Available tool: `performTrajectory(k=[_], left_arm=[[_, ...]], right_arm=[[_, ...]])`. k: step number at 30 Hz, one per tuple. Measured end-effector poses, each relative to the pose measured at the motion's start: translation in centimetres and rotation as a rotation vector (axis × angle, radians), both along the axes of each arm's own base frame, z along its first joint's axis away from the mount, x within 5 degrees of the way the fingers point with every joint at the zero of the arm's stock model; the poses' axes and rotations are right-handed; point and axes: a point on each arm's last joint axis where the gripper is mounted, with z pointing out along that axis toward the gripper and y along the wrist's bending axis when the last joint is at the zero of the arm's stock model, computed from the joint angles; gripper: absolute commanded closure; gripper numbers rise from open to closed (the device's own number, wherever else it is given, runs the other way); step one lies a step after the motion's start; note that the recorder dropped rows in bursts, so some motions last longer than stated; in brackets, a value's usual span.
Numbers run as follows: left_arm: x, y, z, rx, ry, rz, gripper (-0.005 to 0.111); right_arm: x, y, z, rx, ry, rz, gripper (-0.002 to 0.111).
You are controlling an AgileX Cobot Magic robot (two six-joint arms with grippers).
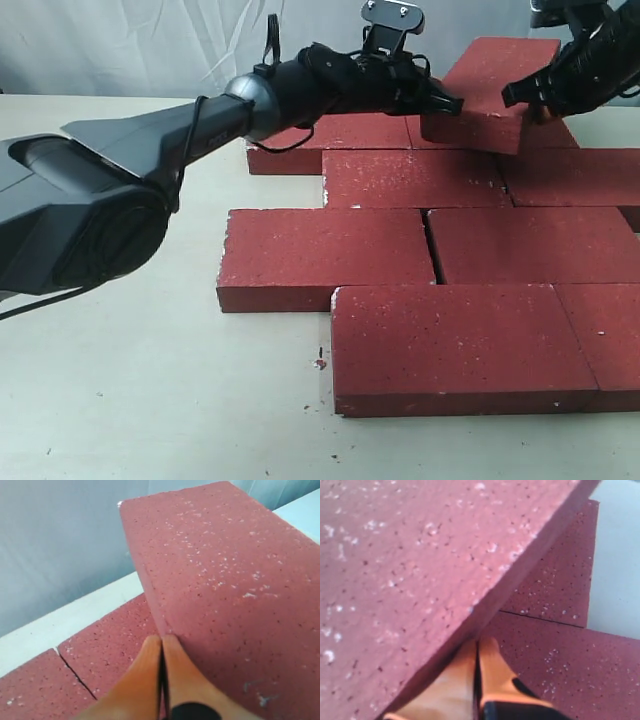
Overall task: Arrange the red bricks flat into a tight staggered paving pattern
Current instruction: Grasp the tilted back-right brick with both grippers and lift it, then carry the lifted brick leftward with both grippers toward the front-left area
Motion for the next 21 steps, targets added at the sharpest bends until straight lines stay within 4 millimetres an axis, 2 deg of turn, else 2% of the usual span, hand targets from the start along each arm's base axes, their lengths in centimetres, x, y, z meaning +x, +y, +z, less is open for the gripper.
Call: performTrajectory(k=[5,14,21], left_arm=[[-0.8,1.1,3.0,0.13,-0.036,-0.032,0.107],[-3.6,3.5,6.9,0.219,-0.068,-0.027,0.107],[-7.1,7.1,10.3,0.222,-0.127,0.049,0.107]], right_arm=[[-1.3,1.5,3.0,-0.041,-0.02,0.064,0.109],[-3.2,4.6,5.1,-0.056,0.023,0.159,0.109],[-5.0,8.3,7.1,-0.065,0.01,0.245,0.109]])
